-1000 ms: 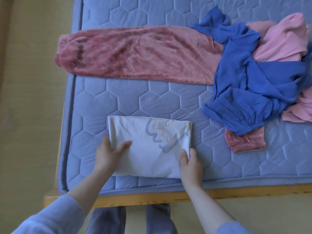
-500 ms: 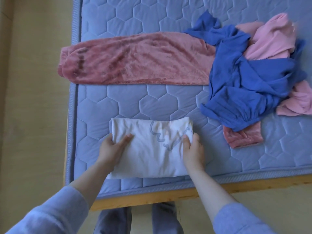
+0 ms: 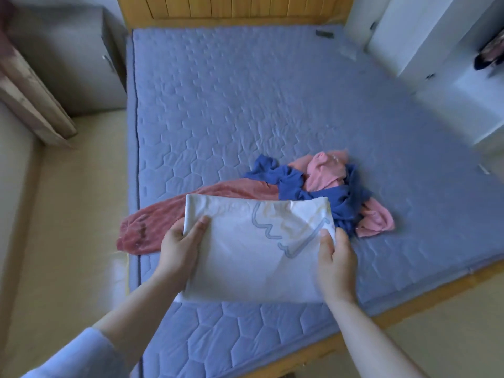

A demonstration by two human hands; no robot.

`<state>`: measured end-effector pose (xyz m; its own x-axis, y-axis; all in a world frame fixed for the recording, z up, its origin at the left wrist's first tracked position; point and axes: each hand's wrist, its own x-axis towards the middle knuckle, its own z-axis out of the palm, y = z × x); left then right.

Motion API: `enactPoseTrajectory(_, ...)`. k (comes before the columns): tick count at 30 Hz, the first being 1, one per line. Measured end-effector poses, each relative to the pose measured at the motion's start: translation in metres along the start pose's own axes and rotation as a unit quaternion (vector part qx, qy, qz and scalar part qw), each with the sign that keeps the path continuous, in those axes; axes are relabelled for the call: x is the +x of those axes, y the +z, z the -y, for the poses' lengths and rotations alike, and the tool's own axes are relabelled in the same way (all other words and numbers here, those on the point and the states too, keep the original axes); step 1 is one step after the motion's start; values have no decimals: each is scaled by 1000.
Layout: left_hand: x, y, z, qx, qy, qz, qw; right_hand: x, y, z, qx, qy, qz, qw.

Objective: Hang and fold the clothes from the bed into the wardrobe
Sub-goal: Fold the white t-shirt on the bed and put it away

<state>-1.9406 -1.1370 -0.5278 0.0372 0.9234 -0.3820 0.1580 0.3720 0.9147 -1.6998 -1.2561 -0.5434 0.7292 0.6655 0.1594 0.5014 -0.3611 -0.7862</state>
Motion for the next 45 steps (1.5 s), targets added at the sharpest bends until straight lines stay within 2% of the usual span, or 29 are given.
enactPoseTrajectory(4,-29,25,-105,-28,62,56,996,35,-85,67,51,-59,-91,993)
enactPoseTrajectory(8,-77,77,-208,-50,152,118,980,66,-196,111,53,-107,-192,974)
enactPoseTrajectory(13,-165,161,-323,-91,257,212,938,100,-352,140,55,-153,-298,941)
enactPoseTrajectory(17,-246,235,-380,-134,316,261,902,107,-482,147,32,-187,-365,911)
enactPoseTrajectory(23,-366,339,-439,-174,388,340,839,92,-653,136,1,-227,-458,859)
enactPoseTrajectory(28,-440,412,-473,-184,426,390,795,77,-754,122,-28,-232,-520,822)
enactPoseTrajectory(33,-491,482,-485,-204,437,434,761,65,-821,98,-56,-226,-562,794)
enactPoseTrajectory(45,-543,662,-506,-248,430,499,711,122,-937,21,-98,-201,-594,773)
